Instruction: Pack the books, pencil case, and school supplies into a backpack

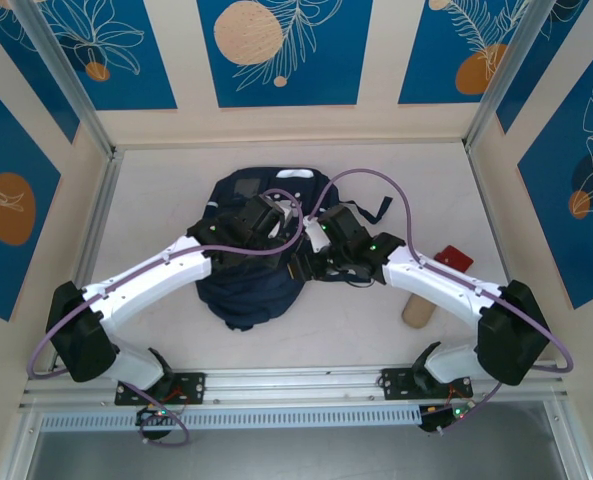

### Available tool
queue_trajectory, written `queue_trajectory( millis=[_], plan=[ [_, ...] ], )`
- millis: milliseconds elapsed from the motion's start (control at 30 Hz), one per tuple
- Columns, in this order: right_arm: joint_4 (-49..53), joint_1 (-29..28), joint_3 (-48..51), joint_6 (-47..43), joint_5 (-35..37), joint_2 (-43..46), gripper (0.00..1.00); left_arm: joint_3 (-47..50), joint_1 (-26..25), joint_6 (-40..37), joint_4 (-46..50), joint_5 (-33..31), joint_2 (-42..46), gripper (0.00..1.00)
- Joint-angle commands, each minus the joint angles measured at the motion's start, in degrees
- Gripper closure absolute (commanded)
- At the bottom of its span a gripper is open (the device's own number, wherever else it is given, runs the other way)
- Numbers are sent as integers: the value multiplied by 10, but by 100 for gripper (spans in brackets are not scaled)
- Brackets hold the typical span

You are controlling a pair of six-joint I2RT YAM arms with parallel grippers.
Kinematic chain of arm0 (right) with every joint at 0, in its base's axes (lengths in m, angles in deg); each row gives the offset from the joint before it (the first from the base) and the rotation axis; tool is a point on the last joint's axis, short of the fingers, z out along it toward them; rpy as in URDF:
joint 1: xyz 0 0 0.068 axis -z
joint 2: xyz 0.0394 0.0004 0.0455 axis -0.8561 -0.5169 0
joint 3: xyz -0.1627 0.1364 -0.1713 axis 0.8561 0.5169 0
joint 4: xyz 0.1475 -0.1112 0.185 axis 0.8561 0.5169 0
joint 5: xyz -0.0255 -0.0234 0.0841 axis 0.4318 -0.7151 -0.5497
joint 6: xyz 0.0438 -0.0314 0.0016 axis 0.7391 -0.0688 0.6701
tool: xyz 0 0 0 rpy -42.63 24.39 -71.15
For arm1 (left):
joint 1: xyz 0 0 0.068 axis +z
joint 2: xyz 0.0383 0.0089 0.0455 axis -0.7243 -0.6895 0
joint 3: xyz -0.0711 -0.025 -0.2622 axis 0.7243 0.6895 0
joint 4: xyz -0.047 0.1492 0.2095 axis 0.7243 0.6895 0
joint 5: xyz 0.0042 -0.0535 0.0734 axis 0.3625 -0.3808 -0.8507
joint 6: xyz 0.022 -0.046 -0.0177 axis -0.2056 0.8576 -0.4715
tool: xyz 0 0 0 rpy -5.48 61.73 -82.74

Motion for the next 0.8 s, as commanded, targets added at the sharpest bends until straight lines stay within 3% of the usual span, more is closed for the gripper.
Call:
queue_trajectory(
  millis=[0,133,233,367,600,667,767],
  plan=[
    [-10,2,-11,-12,-13,-13,59,-38,6,13,-34,2,12,100],
    [-7,2,-7,-18,-8,-14,66,-42,7,12,-33,3,10,100],
    [4,2,-10,-20,4,-10,77,-43,8,11,-31,3,7,100],
    [9,5,-9,-18,18,4,78,-42,10,11,-28,2,8,100],
    [9,11,-6,-19,3,6,90,-37,12,11,-25,1,10,100],
    [7,11,-5,-17,5,7,89,-37,12,11,-25,2,10,100],
    [6,11,-4,-14,12,7,81,-37,12,12,-25,1,9,100]
  ],
)
